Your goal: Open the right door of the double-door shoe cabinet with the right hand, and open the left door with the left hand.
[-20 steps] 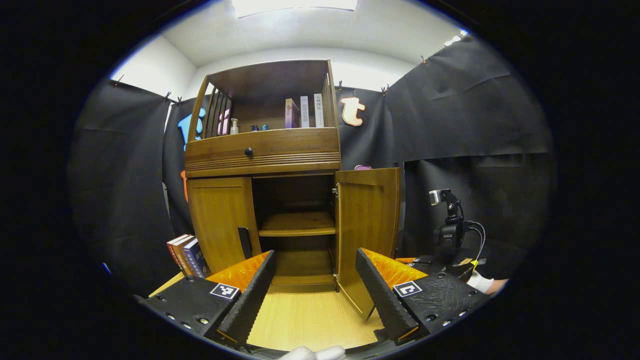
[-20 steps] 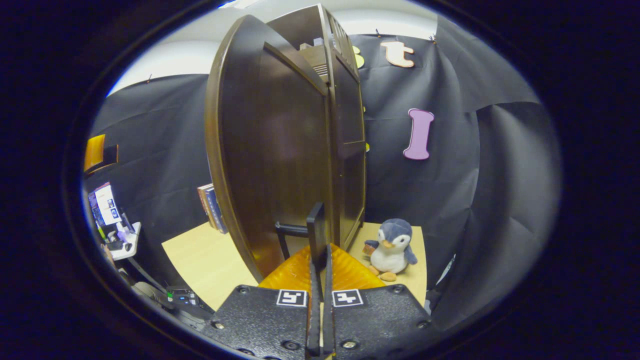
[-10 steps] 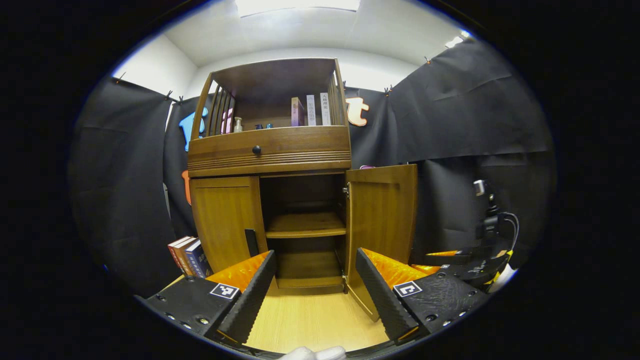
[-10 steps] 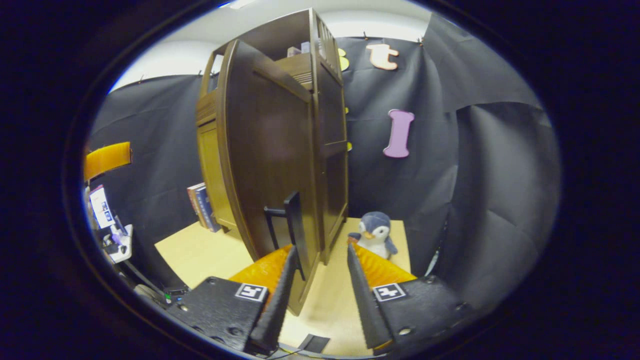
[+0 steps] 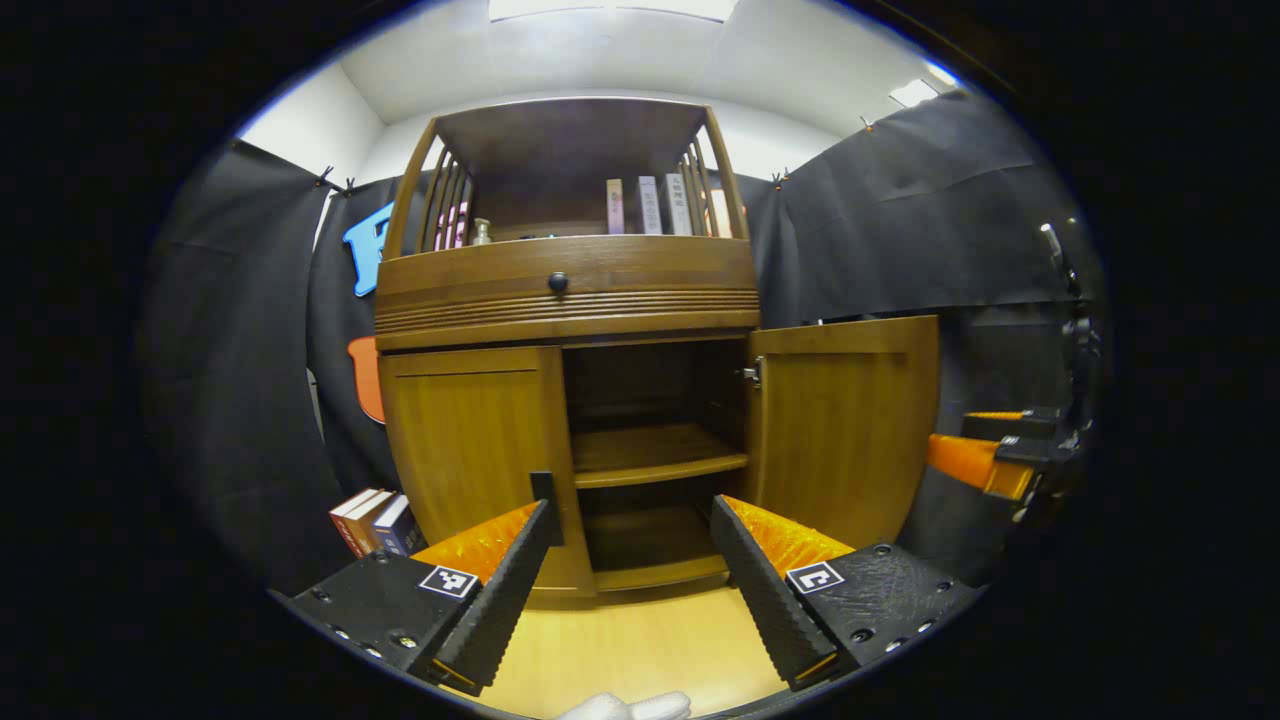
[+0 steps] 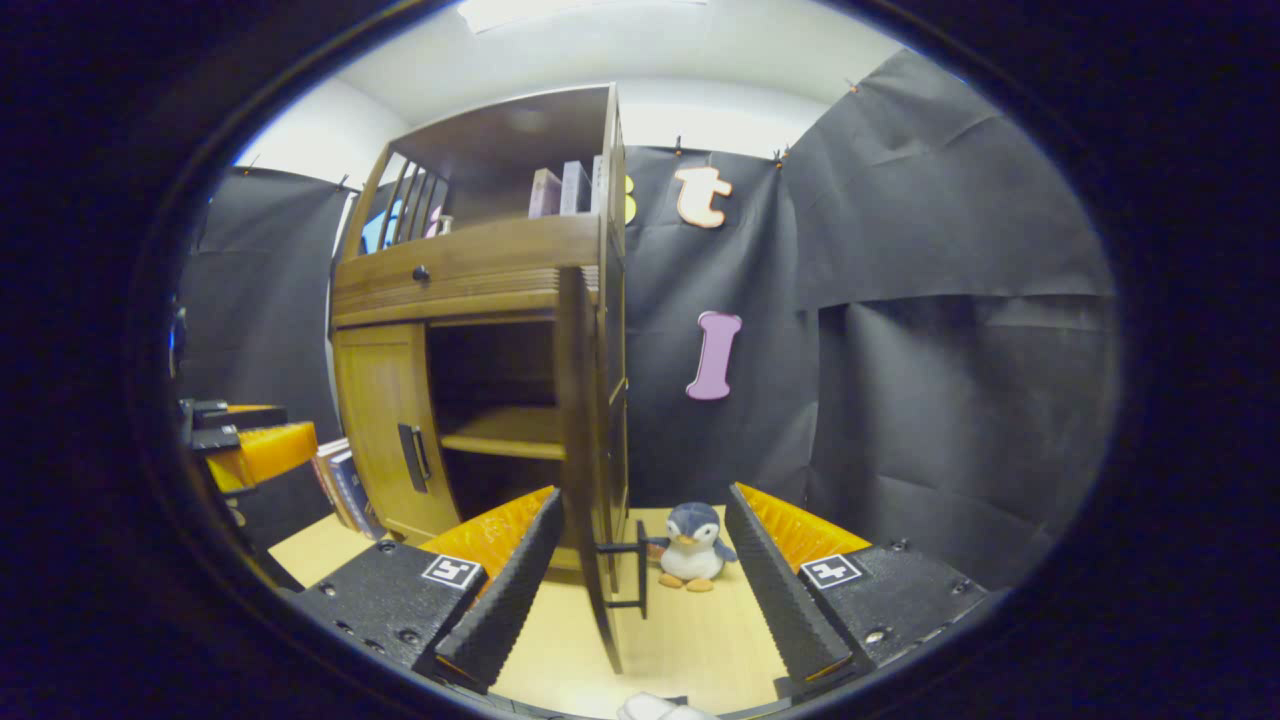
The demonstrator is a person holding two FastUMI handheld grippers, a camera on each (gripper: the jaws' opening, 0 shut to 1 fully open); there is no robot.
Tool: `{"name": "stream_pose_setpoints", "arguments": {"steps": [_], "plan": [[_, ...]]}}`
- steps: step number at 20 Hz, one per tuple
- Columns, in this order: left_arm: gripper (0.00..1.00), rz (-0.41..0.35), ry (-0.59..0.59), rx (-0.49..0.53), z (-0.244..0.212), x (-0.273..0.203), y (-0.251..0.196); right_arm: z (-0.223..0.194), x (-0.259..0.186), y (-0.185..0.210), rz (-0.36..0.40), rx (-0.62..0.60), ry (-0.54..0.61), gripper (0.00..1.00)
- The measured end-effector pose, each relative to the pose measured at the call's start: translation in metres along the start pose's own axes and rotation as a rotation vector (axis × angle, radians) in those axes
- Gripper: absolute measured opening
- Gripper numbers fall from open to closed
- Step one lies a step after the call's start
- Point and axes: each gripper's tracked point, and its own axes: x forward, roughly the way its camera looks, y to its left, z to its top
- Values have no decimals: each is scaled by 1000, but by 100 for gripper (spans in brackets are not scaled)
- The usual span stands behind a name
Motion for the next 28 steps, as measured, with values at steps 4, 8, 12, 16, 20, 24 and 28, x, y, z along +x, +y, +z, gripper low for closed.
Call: {"name": "stream_pose_setpoints", "arguments": {"steps": [4, 8, 12, 16, 20, 24, 28], "plan": [[96, 47, 9, -25, -19, 18, 68, 5, -3, 57, -45, 16, -21, 100], [96, 77, 40, -55, -47, 41, 112, -10, 0, 108, -56, 19, -8, 100], [95, 83, 56, -84, -74, 85, 131, -21, 4, 146, -48, -7, 48, 100], [95, 52, 58, -85, -94, 143, 116, -25, 4, 142, -88, -37, 73, 100], [95, 31, 60, -93, -116, 196, 102, -22, 3, 127, -156, -43, 88, 100], [96, 69, 47, -62, -126, 233, 108, -31, 0, 106, -219, -39, 126, 100], [57, 5, 51, -69, -133, 246, 99, -38, -6, 95, -252, -31, 148, 100]]}}
